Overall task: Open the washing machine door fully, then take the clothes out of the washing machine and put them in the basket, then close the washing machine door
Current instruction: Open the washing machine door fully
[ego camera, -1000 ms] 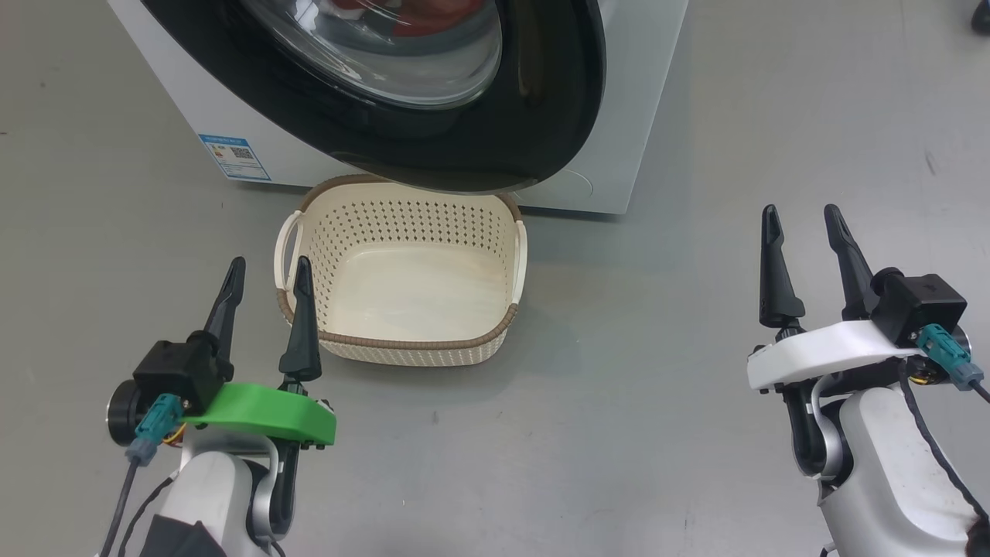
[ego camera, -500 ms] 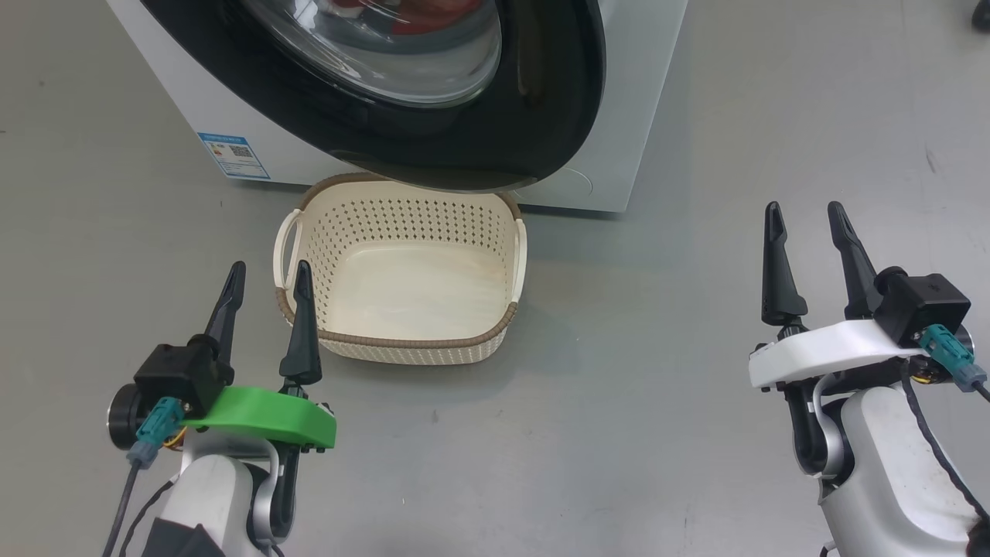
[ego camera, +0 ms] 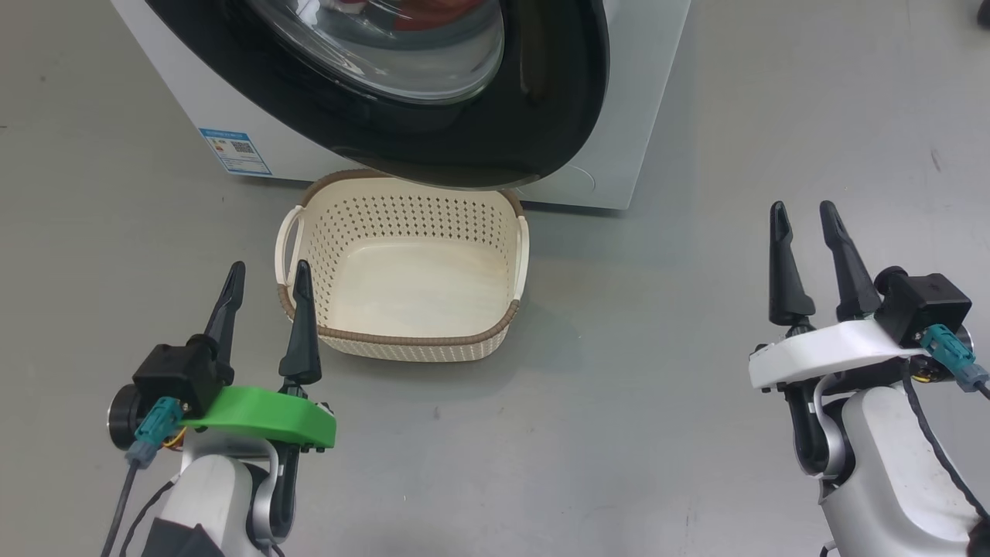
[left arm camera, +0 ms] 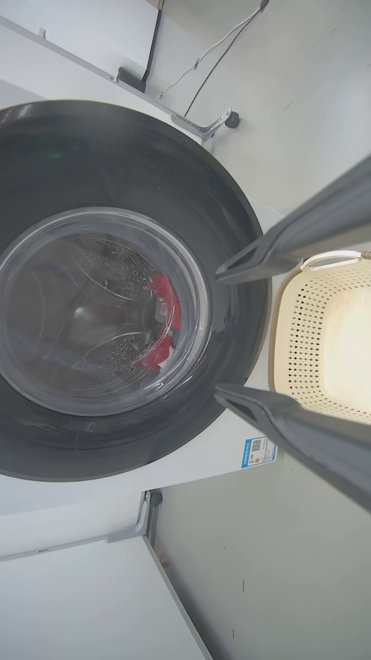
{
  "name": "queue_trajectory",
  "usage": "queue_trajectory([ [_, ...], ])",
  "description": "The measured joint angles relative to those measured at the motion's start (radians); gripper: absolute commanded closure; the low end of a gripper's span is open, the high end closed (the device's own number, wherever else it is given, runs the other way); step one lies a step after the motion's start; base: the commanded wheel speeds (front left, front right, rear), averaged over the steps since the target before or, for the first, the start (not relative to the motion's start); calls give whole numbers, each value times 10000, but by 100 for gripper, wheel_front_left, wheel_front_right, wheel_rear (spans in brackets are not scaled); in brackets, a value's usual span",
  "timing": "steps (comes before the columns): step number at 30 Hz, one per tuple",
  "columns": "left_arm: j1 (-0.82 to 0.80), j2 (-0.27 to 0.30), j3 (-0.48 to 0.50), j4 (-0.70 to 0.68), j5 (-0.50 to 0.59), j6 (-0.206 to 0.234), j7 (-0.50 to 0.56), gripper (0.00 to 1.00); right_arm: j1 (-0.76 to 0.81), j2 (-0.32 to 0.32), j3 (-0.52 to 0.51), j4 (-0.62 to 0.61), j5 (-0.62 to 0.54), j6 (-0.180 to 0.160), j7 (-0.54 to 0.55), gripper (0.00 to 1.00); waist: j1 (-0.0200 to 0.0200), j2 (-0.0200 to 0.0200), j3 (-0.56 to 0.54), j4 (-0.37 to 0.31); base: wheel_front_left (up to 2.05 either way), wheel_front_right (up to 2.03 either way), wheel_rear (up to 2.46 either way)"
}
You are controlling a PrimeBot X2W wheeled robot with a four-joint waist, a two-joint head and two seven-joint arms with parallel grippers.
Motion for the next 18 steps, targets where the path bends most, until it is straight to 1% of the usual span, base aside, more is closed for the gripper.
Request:
queue_trajectory([
  [4,1,0,-8,0,-12,0,0,0,0,0,27,2,4,125,0,100,0,0,30,19,0,0,0],
  [7,1,0,-36,-4,-13,0,0,0,-3,4,23,19,35,146,0,100,0,0,64,38,0,0,0],
  [8,1,2,-98,-21,-46,0,0,0,-12,-13,8,13,35,209,0,100,0,0,100,56,0,0,0],
  [12,-1,2,-196,-59,-92,0,0,0,-102,-98,-27,6,82,230,19,100,0,0,230,118,0,0,0],
  [16,-5,2,-278,-102,-107,0,0,0,-364,86,-370,8,995,395,316,100,0,0,387,198,0,0,0],
  [18,-11,2,-316,-132,-138,2,0,0,-558,180,-581,4,1542,426,550,100,0,0,483,244,0,0,0],
])
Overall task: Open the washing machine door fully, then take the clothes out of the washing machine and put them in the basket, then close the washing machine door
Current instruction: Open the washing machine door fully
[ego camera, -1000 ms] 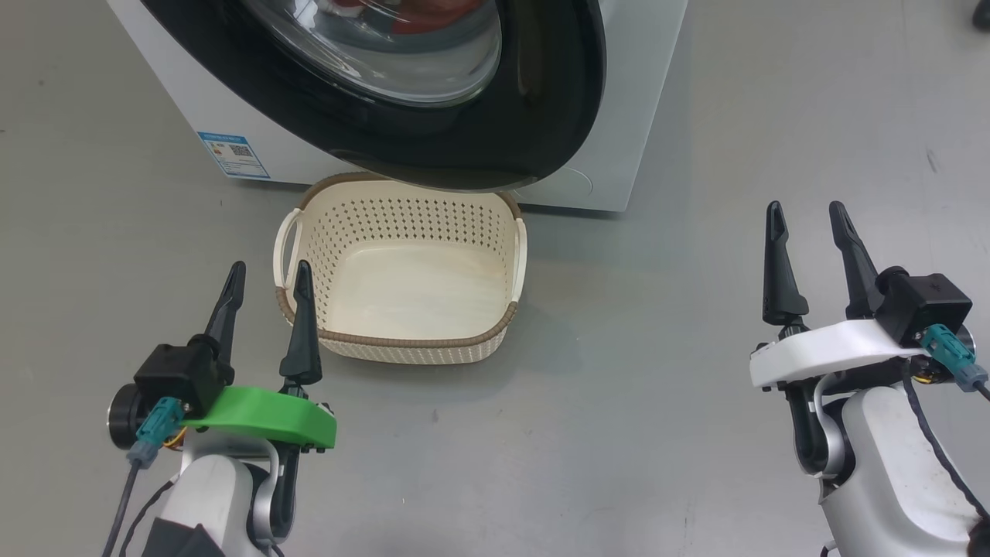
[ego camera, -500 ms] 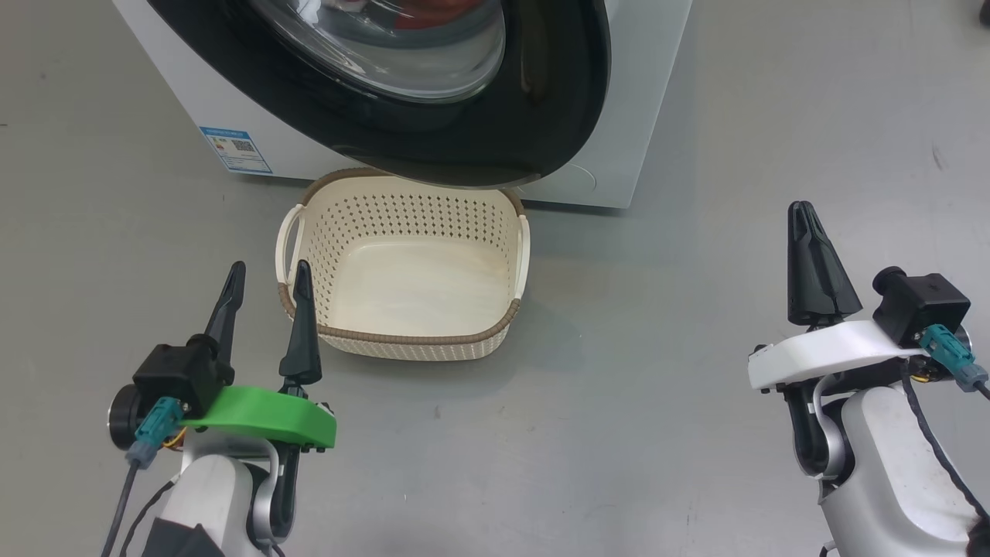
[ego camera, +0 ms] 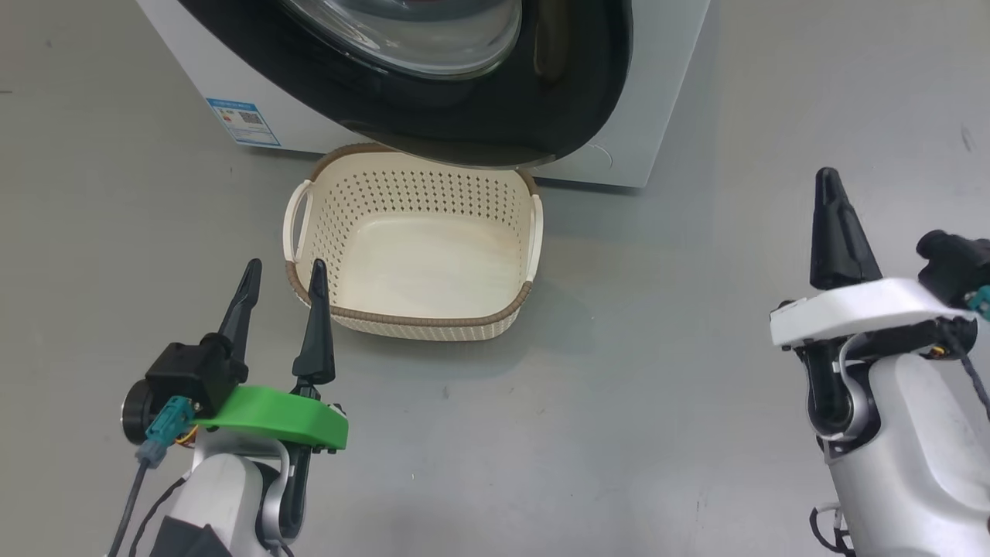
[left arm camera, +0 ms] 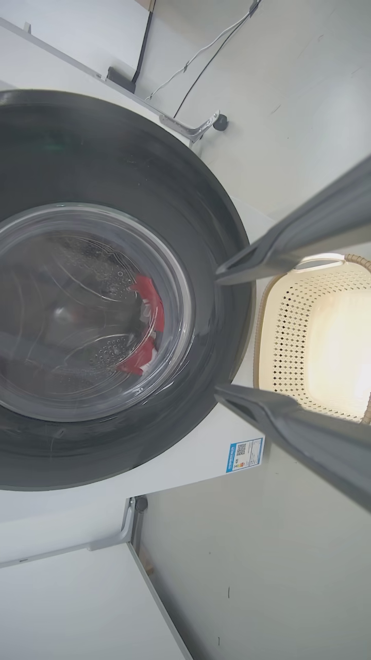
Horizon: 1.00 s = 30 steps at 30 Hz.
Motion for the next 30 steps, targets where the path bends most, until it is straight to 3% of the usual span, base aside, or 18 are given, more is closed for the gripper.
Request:
queue_trajectory([
  [4,-17,2,-54,-73,-25,8,0,0,-640,128,-217,-63,976,144,654,100,0,0,223,94,0,0,0],
  [15,-368,2,-552,-113,-192,8,0,0,-2824,217,-1306,23,4105,90,3266,100,0,0,759,596,0,0,0],
  [30,-575,0,-863,-128,-499,12,0,0,-5035,-42,-1783,589,5689,-1174,5946,100,0,0,1343,1426,0,0,0],
])
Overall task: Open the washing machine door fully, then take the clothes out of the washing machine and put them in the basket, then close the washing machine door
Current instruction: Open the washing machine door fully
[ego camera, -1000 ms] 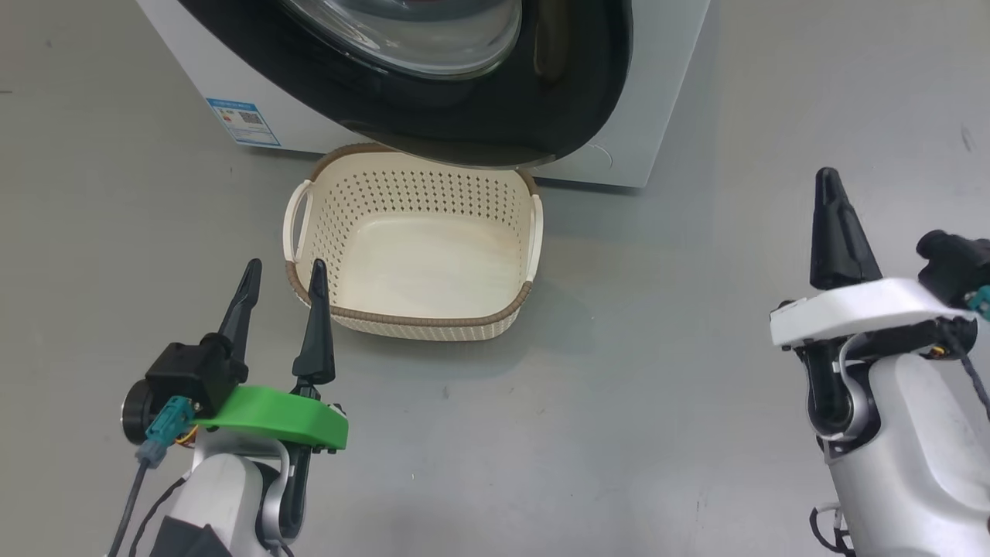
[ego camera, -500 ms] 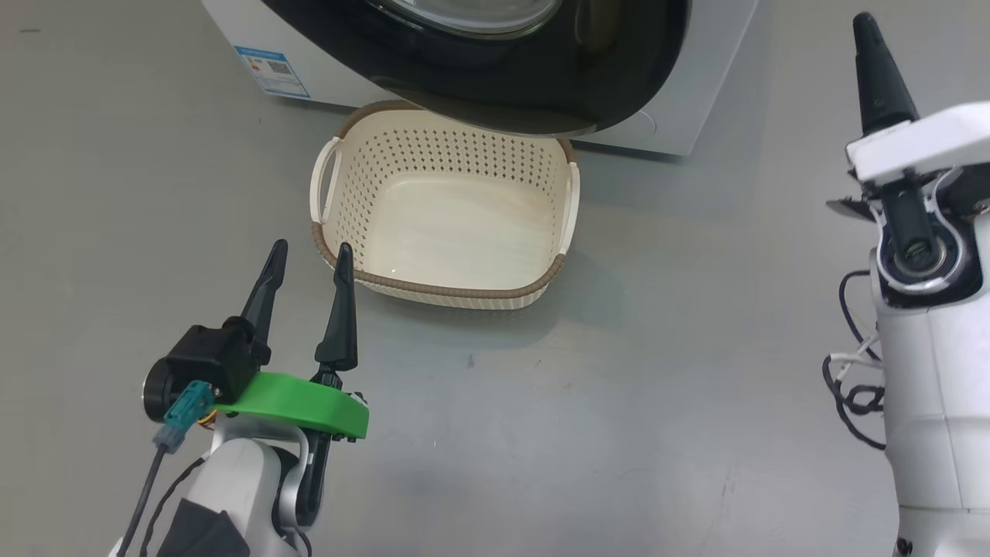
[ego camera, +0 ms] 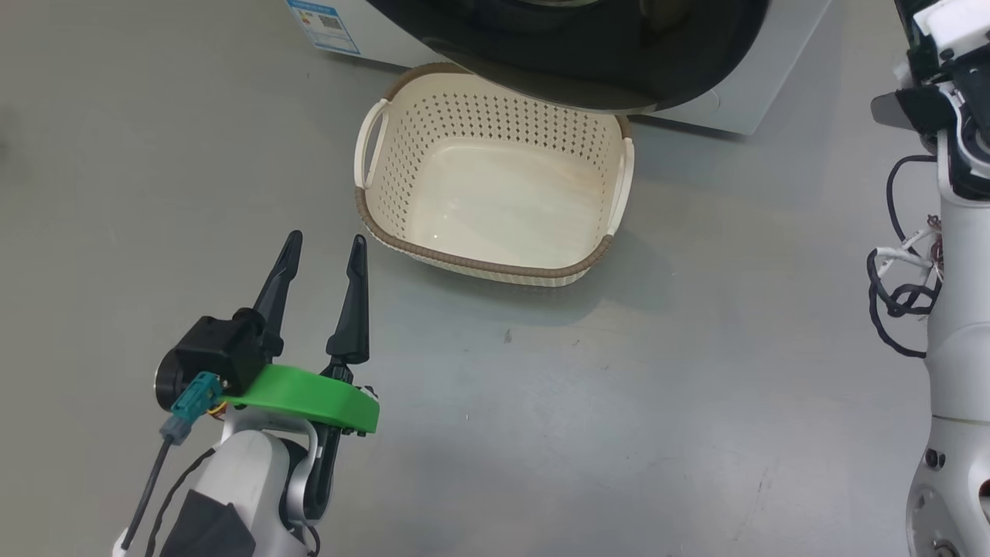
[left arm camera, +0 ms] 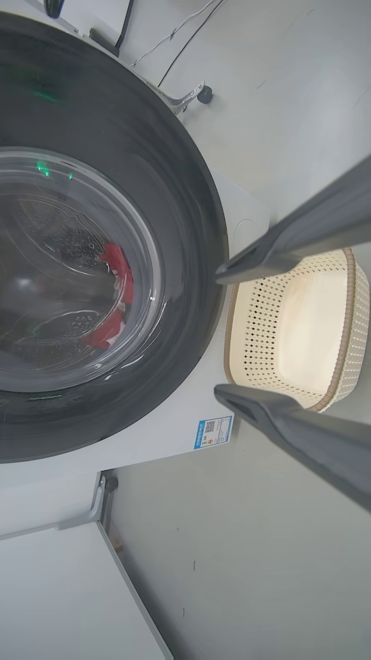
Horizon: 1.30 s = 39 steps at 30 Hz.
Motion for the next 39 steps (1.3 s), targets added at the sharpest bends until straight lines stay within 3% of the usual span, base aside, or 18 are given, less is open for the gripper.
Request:
queue_trajectory([
  [6,-45,-6,-128,-2,-84,6,0,0,-424,-253,-56,209,148,-286,552,100,0,0,130,228,0,0,0],
  [15,-117,-6,-159,-38,-148,59,0,0,-1034,-130,-40,537,637,-640,1467,100,0,0,363,517,0,0,0],
  [39,-243,-12,-224,-50,-249,224,0,0,-1703,-59,-238,1914,1615,-901,3187,100,0,0,466,799,0,0,0],
])
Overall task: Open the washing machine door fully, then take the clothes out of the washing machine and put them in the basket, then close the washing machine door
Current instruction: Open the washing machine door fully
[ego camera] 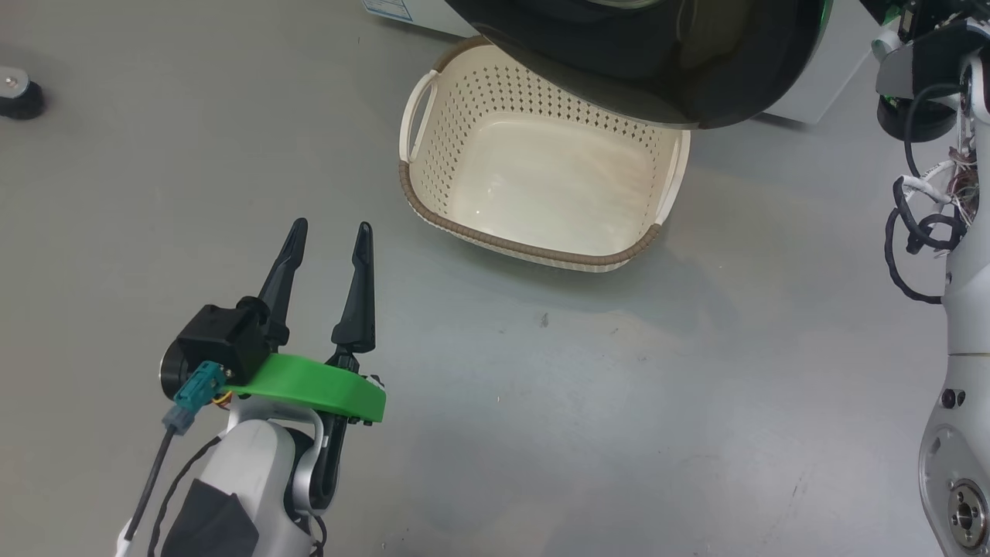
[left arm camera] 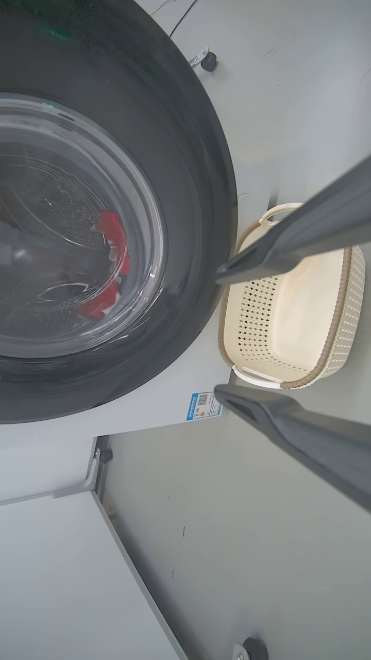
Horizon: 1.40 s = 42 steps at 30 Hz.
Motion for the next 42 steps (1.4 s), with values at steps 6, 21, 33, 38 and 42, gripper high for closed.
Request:
queue_trajectory([
  [6,-2,-2,4,15,2,4,0,0,18,121,-10,313,376,-2,500,100,0,0,-102,-15,0,0,0],
  [21,9,0,52,213,38,12,0,0,729,424,303,915,1147,-2,1455,100,0,0,-653,-227,0,0,0],
  [33,12,0,52,217,109,10,0,0,1001,466,621,984,1802,-2,1856,100,0,0,-817,-321,0,0,0],
  [38,15,0,23,221,109,10,0,0,1154,454,1133,924,2290,-2,2119,100,0,0,-836,-315,0,0,0],
  [42,17,0,-2,221,109,10,0,0,1282,462,1524,805,2901,-2,2205,100,0,0,-843,-284,0,0,0],
])
